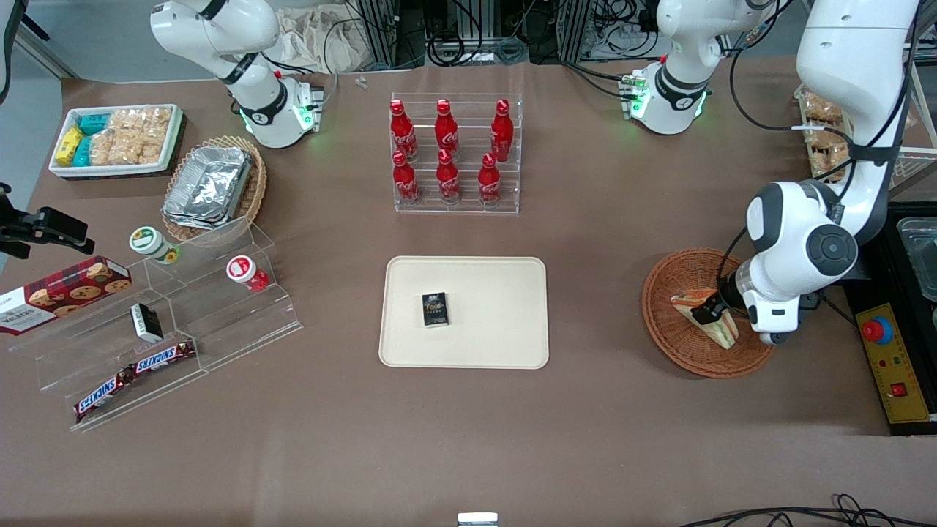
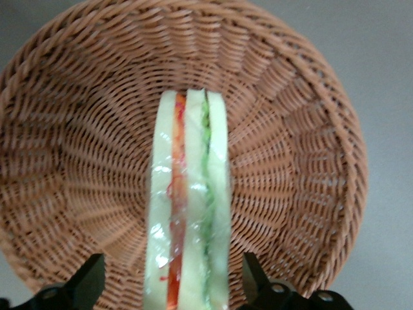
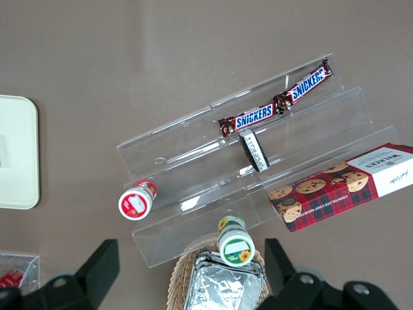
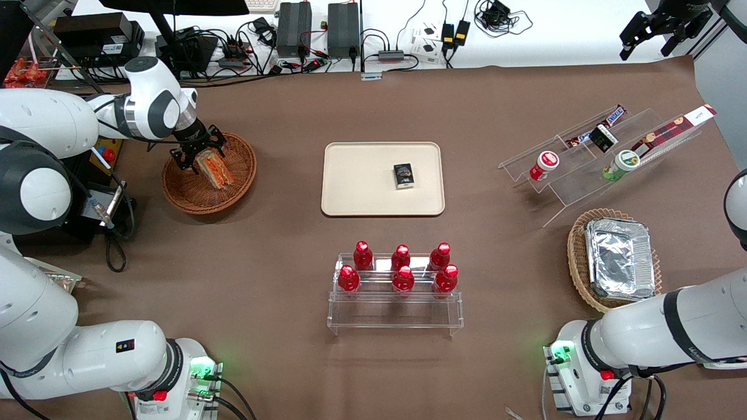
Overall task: Place sandwich from basket to tray
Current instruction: 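Close the left gripper on the sandwich's edge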
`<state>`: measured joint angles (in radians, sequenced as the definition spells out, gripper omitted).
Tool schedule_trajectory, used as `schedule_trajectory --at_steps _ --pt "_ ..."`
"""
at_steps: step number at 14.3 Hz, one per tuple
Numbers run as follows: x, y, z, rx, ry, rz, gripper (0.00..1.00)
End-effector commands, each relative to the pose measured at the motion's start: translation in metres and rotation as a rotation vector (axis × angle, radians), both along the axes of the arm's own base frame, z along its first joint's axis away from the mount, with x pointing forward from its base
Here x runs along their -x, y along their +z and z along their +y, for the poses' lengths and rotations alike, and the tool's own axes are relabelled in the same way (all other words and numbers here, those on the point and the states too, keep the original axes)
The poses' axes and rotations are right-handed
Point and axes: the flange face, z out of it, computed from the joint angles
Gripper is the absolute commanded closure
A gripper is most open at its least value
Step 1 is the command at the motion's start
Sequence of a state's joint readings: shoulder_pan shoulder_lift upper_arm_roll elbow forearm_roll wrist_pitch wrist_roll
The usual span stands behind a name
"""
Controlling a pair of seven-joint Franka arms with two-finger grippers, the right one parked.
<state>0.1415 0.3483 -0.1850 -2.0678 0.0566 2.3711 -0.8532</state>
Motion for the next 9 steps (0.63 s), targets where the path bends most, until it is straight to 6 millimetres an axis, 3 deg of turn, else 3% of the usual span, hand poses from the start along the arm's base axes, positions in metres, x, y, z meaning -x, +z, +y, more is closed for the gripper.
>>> schedule_trajectory --at_steps 1,3,4,6,9 --pt "-0.004 -0.004 -0.001 -0.008 0.015 -0.015 0.68" --pt "-0.005 0.002 -0.001 -0.009 0.02 -0.024 1.0" --pt "-0.005 0.006 -0.002 -0.01 0.023 -0.029 1.0" --pt "-0.008 0.036 -0.005 -0.025 -0.008 -0.065 1.0" --pt "-0.022 0.088 -0.039 -0.047 -0.087 -0.046 1.0"
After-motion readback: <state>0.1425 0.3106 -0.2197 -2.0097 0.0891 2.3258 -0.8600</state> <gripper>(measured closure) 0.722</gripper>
